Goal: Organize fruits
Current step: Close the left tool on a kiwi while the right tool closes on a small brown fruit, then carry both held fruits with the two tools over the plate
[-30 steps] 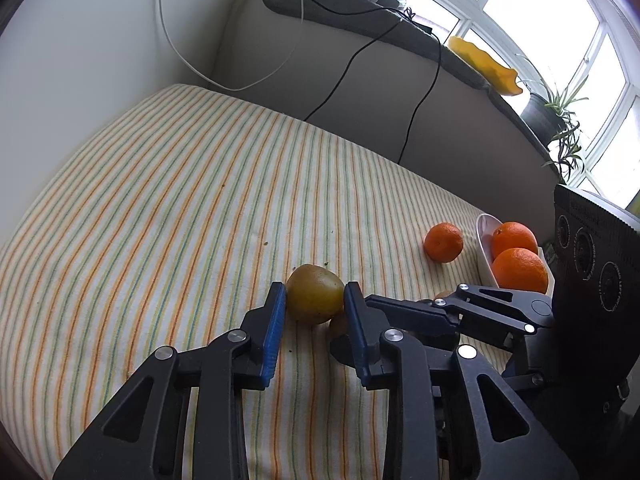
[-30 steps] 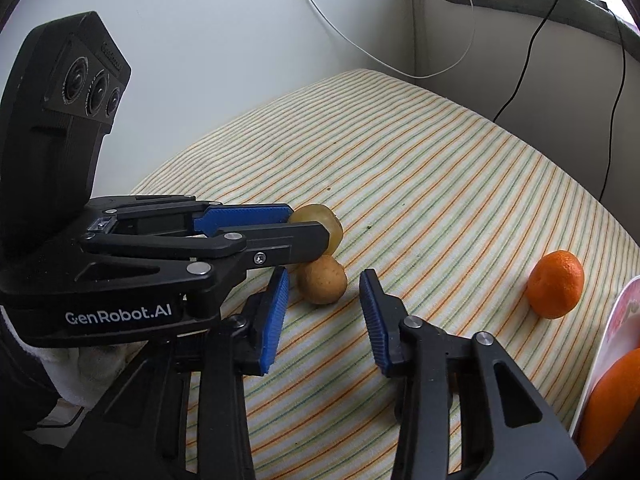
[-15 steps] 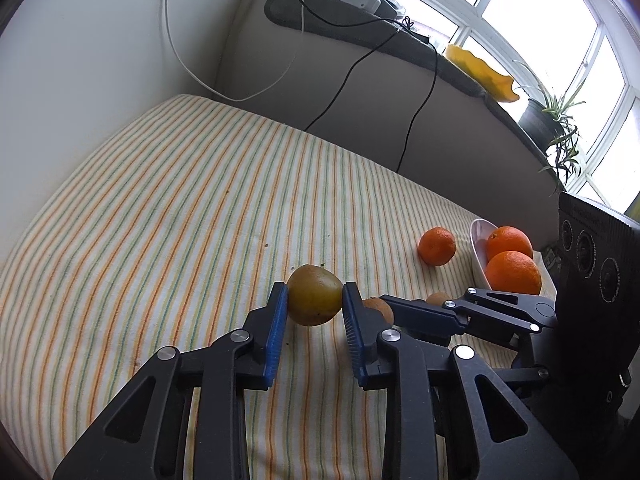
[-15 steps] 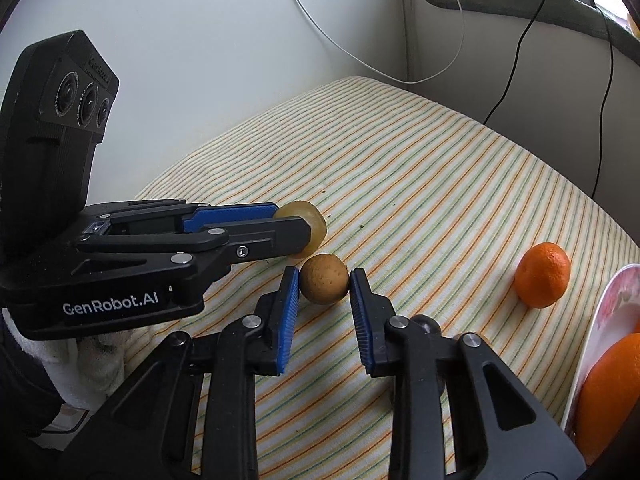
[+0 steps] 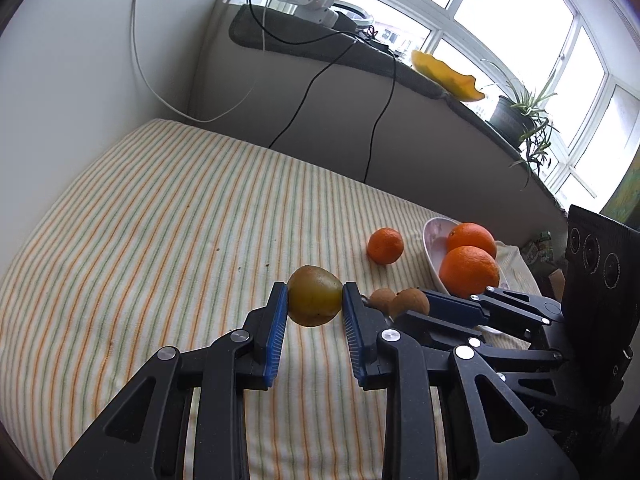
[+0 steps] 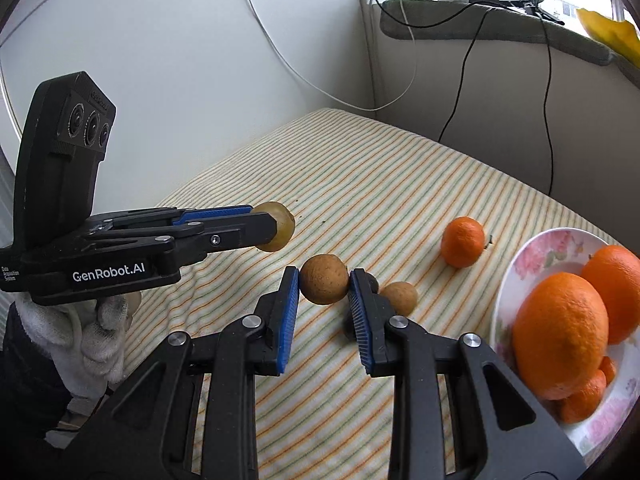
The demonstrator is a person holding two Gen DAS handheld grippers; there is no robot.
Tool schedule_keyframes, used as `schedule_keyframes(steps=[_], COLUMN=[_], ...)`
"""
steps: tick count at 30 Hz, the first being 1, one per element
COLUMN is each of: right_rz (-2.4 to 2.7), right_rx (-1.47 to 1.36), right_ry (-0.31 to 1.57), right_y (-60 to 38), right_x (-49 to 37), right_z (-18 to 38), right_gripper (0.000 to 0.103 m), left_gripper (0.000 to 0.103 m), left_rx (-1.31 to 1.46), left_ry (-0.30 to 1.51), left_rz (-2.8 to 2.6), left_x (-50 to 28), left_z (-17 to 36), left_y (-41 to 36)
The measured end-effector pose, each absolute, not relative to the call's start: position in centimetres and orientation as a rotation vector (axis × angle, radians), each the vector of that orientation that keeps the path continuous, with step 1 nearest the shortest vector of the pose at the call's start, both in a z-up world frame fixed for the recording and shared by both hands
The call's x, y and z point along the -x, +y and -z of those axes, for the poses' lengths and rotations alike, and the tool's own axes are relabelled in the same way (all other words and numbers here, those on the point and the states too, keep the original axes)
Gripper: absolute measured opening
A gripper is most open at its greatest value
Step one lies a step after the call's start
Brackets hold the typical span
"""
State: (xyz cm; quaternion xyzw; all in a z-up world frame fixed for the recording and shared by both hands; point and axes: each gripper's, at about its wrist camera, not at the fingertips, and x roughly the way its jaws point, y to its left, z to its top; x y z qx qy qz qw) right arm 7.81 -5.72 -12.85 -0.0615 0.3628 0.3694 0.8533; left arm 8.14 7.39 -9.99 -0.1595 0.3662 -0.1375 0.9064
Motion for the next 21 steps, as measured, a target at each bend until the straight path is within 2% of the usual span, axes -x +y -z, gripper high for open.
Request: schedule_keyframes(steps=[21], right_rz=[-0.593], right_rx=[-0.009], right_ry=[0.692], right_y=[-18.5], right_x=[-5.7], right_z=[10.7], right_gripper=[0.027], left_gripper=[0.026], left_rx=[0.251], left_ry=[0.735], left_rz=[0.438], left_x=[-7.4], left_z=[7.8], left_y=[-0.3])
